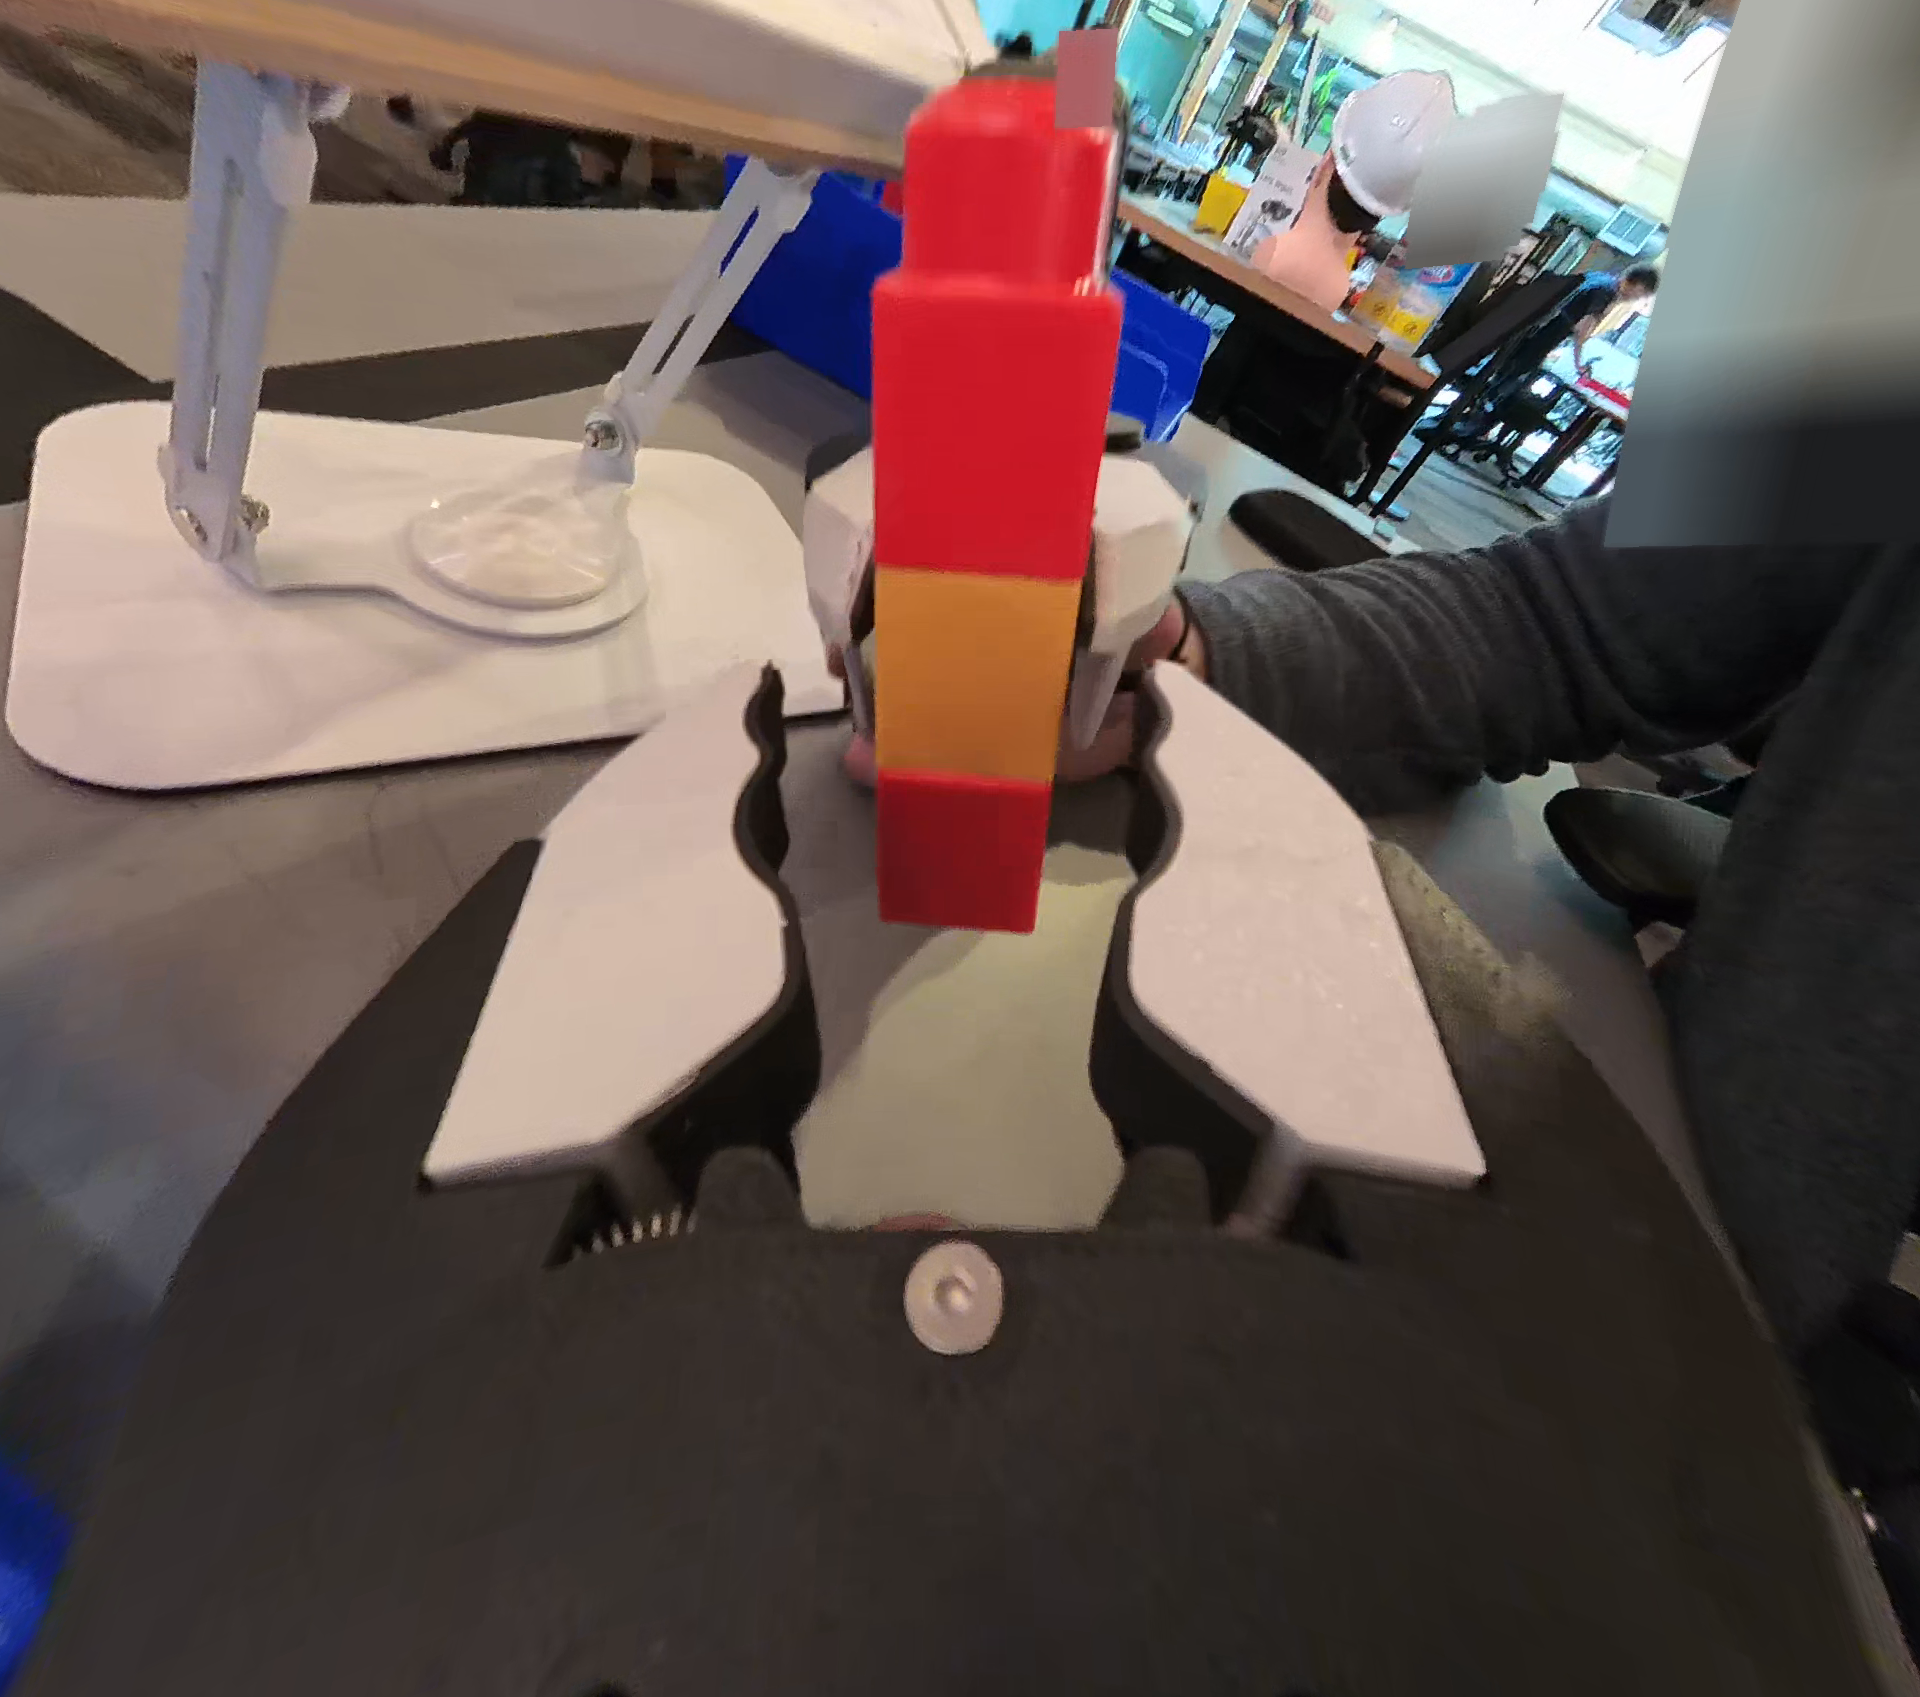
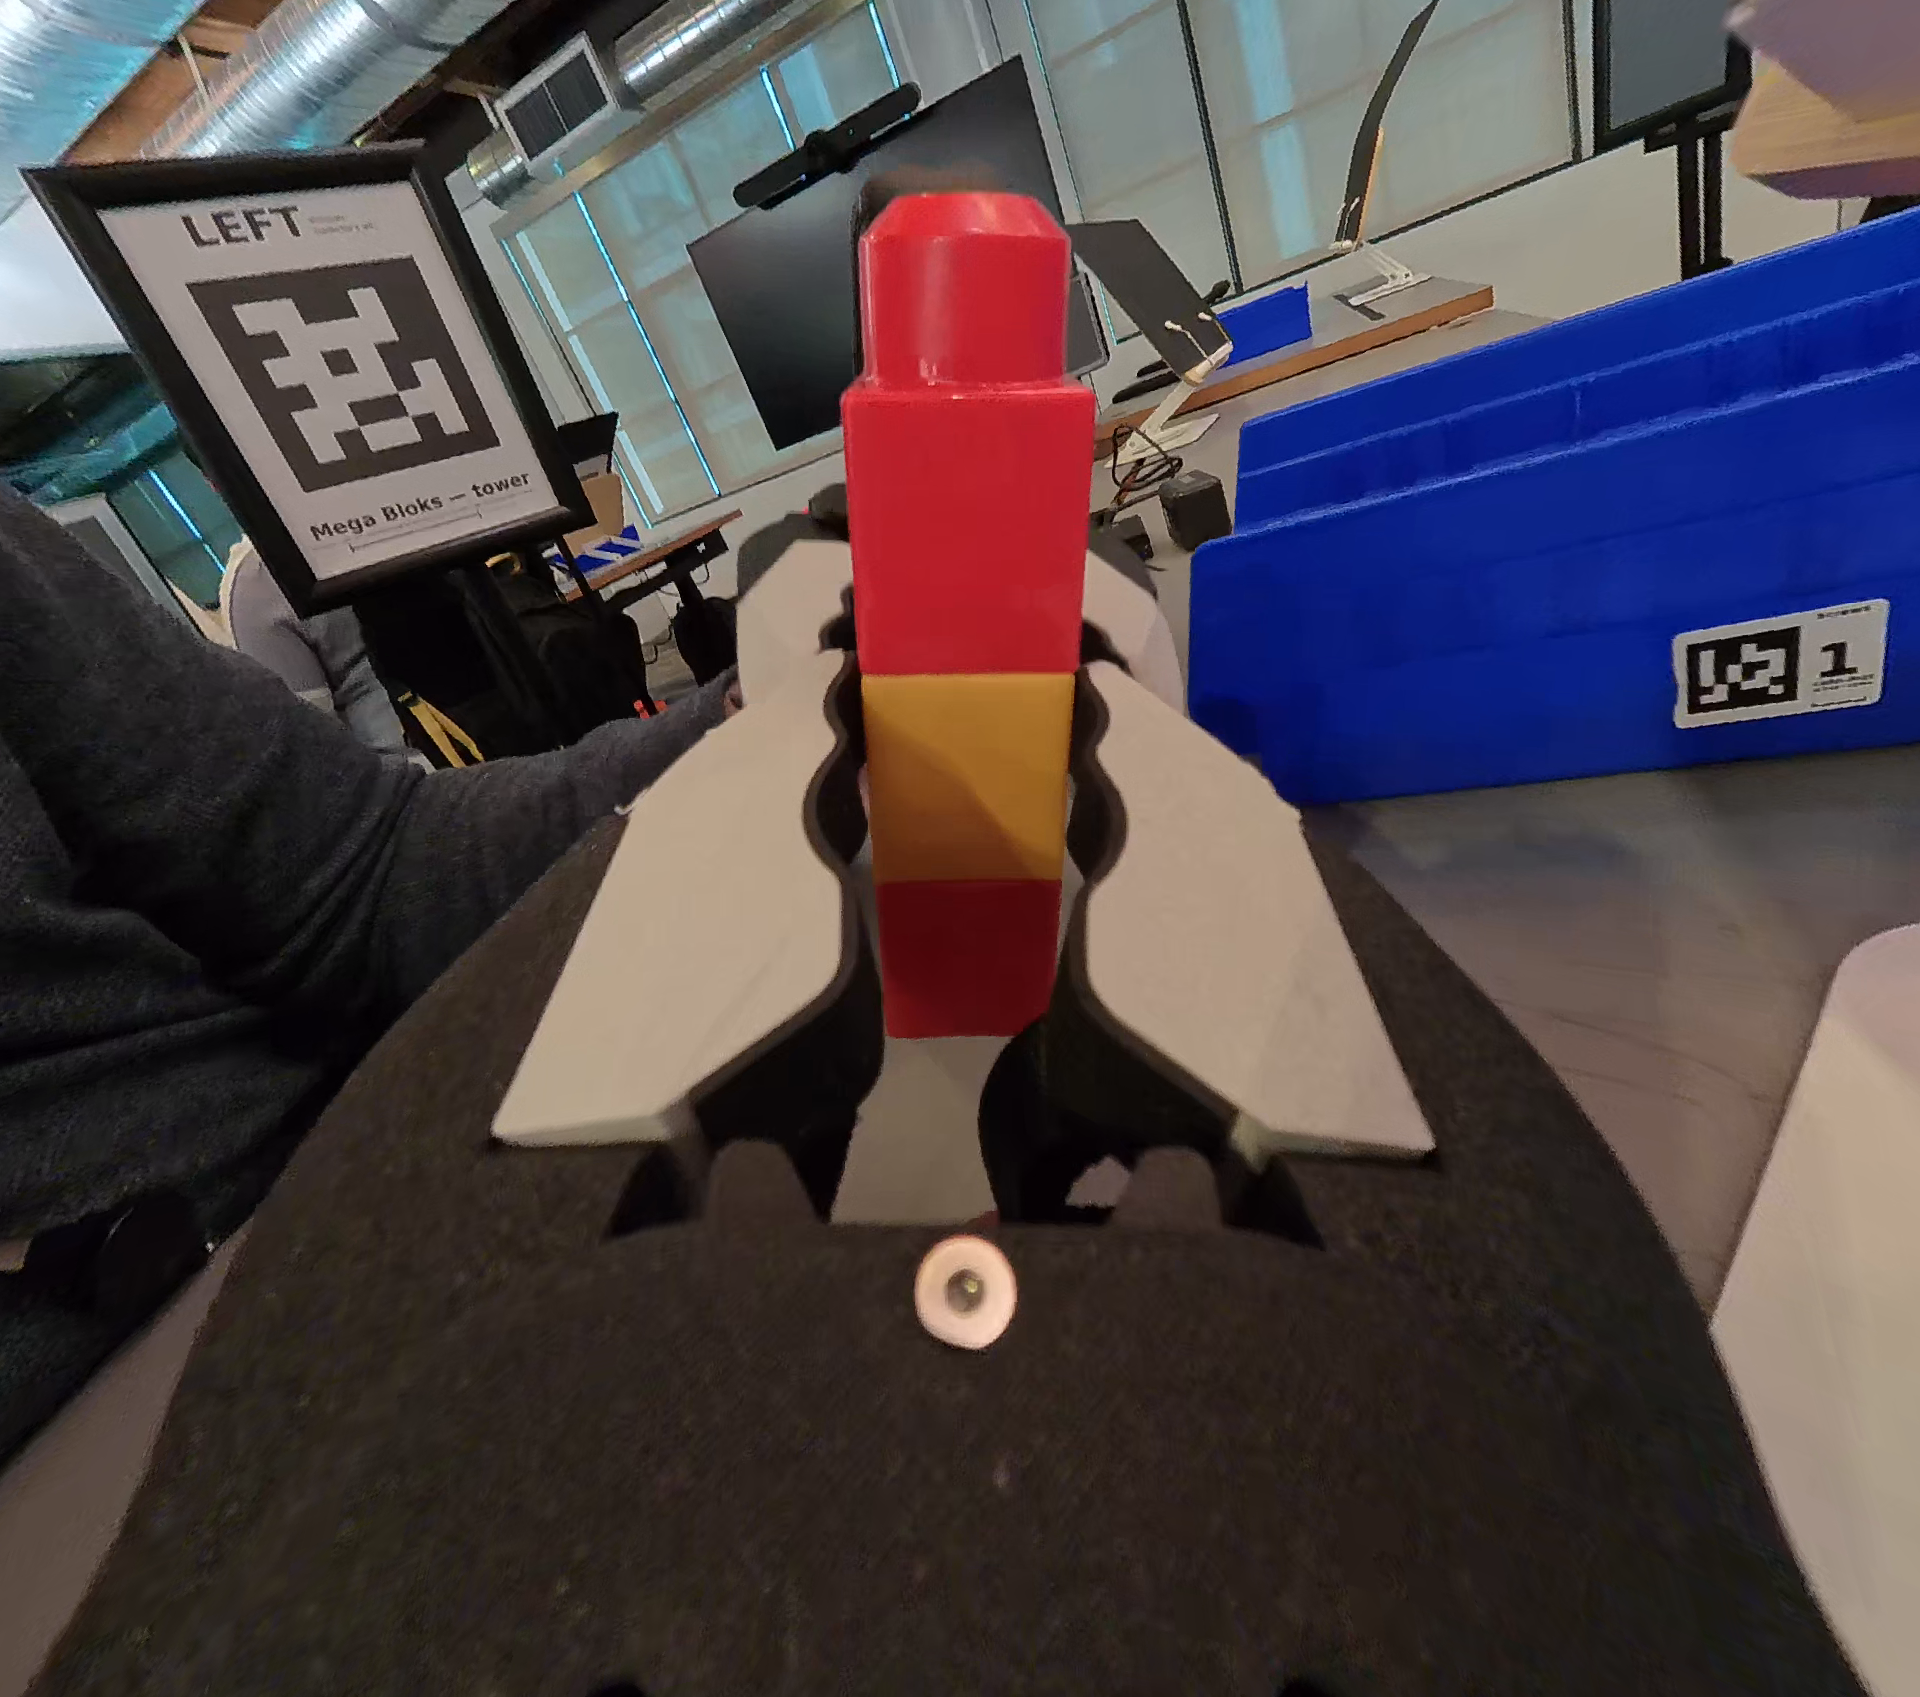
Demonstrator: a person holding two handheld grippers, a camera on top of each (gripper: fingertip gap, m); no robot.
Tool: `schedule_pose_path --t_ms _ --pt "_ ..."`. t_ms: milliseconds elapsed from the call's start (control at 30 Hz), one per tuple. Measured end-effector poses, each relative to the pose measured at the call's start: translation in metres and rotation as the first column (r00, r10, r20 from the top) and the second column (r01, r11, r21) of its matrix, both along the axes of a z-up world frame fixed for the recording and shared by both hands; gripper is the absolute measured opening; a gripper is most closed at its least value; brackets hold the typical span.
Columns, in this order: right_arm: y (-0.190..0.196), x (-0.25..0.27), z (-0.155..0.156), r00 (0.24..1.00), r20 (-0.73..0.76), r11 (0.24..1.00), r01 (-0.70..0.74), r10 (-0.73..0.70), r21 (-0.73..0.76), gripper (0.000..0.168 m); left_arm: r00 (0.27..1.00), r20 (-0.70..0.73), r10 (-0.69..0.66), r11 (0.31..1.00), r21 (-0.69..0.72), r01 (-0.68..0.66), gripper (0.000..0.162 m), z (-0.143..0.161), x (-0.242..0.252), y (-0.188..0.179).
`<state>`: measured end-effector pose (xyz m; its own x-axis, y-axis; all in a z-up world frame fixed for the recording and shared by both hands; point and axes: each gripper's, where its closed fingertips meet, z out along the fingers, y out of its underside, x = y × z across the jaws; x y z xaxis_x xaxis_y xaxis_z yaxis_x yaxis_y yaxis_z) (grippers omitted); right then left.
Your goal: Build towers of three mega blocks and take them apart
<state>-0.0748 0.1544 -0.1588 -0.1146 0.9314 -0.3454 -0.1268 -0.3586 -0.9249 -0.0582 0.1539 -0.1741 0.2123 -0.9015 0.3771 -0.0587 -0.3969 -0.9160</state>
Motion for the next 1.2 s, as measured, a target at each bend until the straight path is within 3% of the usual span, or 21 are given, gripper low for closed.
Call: schedule_pose_path --t_ms 200,267,433,667,833,1200 --pt "0.003 0.003 0.002 1.0 -0.023 1.0 0.008 -0.009 -0.018 0.036 0.994 -0.103 -0.04 0.999 -0.038 0.037 0.059 -0.025 0.013 -0.006" --pt "0.002 0.002 0.002 1.0 -0.019 1.0 0.007 -0.007 -0.012 0.036 0.993 -0.108 -0.053 0.998 -0.022 0.05 0.036 -0.027 0.017 -0.008" --pt "0.0 0.004 0.004 0.999 -0.041 1.0 -0.015 0.015 -0.011 0.038 0.991 -0.099 -0.086 0.996 -0.045 0.082 0.036 -0.026 0.016 -0.011" --pt "0.006 0.01 0.01 0.995 -0.096 0.999 -0.003 -0.001 -0.044 0.048 0.973 -0.191 -0.129 0.985 -0.136 0.104 0.036 -0.044 0.011 -0.016" --pt "0.004 0.011 0.01 0.995 -0.1 0.999 -0.012 0.008 -0.038 0.036 0.96 -0.226 -0.166 0.982 -0.131 0.138 0.036 -0.047 0.011 -0.023" --pt "0.005 0.007 0.006 0.998 -0.061 1.0 0.018 -0.019 -0.017 0.035 0.952 -0.27 -0.146 0.987 -0.111 0.119 0.035 -0.049 0.005 -0.021"
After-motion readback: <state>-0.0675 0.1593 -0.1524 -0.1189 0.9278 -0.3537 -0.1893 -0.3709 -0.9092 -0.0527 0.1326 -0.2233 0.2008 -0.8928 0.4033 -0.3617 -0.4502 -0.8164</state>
